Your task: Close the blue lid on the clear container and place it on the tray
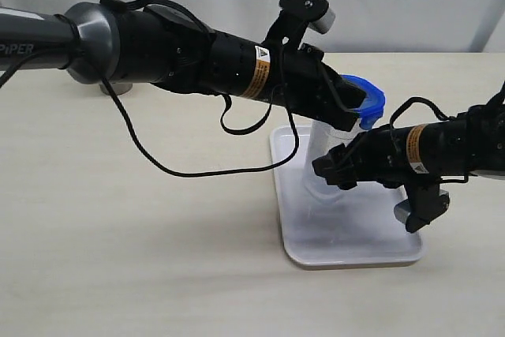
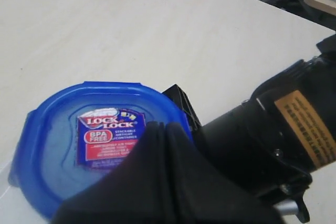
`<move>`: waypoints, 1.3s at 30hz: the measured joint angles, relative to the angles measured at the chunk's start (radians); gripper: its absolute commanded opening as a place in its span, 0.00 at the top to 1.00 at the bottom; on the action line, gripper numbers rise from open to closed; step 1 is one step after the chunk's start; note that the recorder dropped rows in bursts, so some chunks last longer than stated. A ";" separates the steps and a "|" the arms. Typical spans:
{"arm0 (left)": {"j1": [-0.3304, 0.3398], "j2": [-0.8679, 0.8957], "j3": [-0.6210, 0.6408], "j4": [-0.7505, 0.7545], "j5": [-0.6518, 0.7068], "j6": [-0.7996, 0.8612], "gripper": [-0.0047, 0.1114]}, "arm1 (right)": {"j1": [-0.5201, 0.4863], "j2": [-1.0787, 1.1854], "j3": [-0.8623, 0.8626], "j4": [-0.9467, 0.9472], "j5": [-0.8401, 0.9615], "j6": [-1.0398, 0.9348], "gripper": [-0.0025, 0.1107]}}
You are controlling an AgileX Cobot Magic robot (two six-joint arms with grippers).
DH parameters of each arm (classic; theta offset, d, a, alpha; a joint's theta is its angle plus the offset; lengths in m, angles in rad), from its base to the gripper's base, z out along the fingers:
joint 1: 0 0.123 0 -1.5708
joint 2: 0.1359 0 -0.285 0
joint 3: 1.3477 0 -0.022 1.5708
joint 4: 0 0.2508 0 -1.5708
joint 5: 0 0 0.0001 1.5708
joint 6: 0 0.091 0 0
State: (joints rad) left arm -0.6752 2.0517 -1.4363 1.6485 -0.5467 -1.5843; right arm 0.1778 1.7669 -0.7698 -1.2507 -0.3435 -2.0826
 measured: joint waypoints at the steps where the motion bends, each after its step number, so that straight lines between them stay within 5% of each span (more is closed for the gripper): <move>1: 0.000 0.000 0.000 0.000 -0.002 -0.008 0.96 | 0.000 0.000 0.000 0.000 0.000 0.000 0.94; 39: 0.048 -0.015 0.038 -0.009 -0.011 -0.032 0.96 | 0.002 0.001 0.000 0.004 0.007 0.000 0.94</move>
State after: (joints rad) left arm -0.6273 2.0363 -1.3982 1.6392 -0.5582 -1.6160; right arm 0.1799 1.7675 -0.7698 -1.2468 -0.3363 -2.0826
